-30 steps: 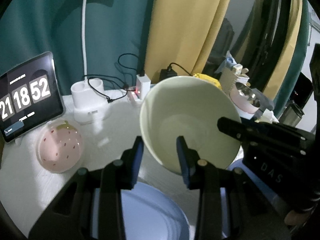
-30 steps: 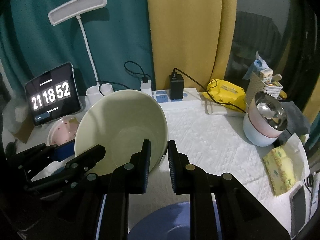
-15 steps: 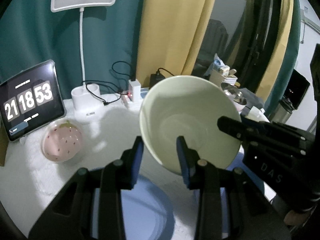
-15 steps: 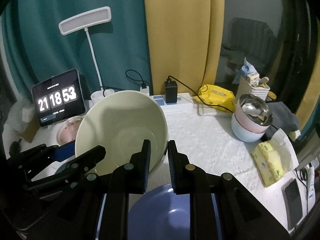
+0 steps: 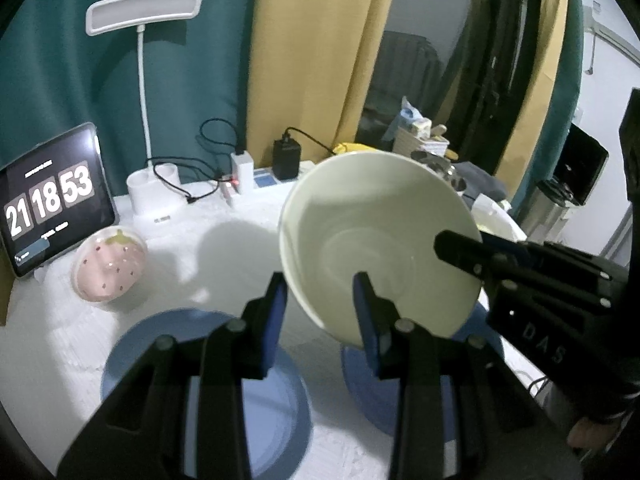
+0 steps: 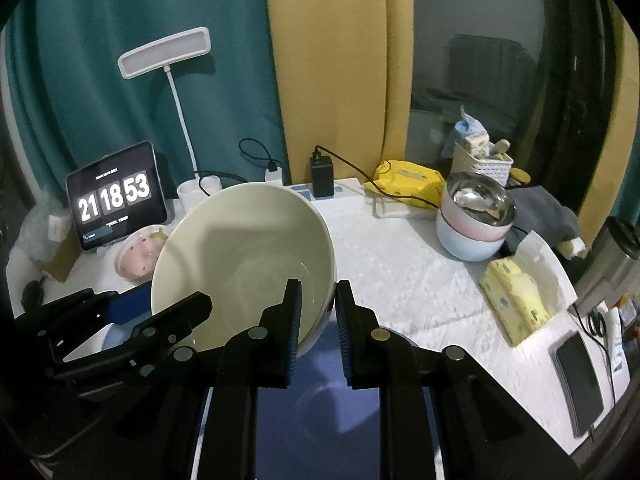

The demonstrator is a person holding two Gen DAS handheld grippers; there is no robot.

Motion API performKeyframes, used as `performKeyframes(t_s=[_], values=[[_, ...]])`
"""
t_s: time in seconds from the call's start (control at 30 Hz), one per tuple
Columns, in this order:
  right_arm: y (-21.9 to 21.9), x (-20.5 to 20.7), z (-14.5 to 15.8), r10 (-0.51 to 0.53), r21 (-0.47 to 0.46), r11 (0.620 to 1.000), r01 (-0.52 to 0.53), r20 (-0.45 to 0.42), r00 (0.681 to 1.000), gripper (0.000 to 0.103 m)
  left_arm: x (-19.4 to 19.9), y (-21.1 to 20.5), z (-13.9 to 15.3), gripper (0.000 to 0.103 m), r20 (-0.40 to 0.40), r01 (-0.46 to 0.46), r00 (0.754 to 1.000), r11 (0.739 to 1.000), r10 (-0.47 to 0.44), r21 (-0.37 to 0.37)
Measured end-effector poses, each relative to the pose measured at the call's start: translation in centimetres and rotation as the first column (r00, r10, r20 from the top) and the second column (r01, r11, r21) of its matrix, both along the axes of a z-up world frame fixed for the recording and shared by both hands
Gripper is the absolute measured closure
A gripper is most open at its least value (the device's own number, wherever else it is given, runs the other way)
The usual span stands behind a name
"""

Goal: Organize plates and bowls

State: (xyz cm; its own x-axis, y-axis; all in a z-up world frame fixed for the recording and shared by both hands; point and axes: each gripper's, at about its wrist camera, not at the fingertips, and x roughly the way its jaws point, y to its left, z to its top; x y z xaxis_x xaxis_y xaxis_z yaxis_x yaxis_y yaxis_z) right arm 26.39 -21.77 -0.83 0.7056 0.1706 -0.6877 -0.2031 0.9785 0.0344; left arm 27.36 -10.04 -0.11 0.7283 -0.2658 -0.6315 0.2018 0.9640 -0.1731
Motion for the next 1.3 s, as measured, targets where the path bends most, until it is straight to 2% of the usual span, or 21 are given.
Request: performKeyframes(t_s=[0.5, 1.3], values=[[-3.2, -2.5, -1.5, -0.047, 0.016, 0.999, 0.047, -0.020, 0.999, 0.084, -1.7, -3.3, -1.6, 0.068, -0.033, 0.047, 0.998, 0.999, -0.046, 0.022], [-6.4, -3.2, -6.6, -0.098, 0.007, 0.995, 0.099, -0.128, 0.987, 0.084, -2.3, -6.7, -6.1, 0.068, -0.129, 0.097, 0.988, 0.992, -0.087, 0.075]])
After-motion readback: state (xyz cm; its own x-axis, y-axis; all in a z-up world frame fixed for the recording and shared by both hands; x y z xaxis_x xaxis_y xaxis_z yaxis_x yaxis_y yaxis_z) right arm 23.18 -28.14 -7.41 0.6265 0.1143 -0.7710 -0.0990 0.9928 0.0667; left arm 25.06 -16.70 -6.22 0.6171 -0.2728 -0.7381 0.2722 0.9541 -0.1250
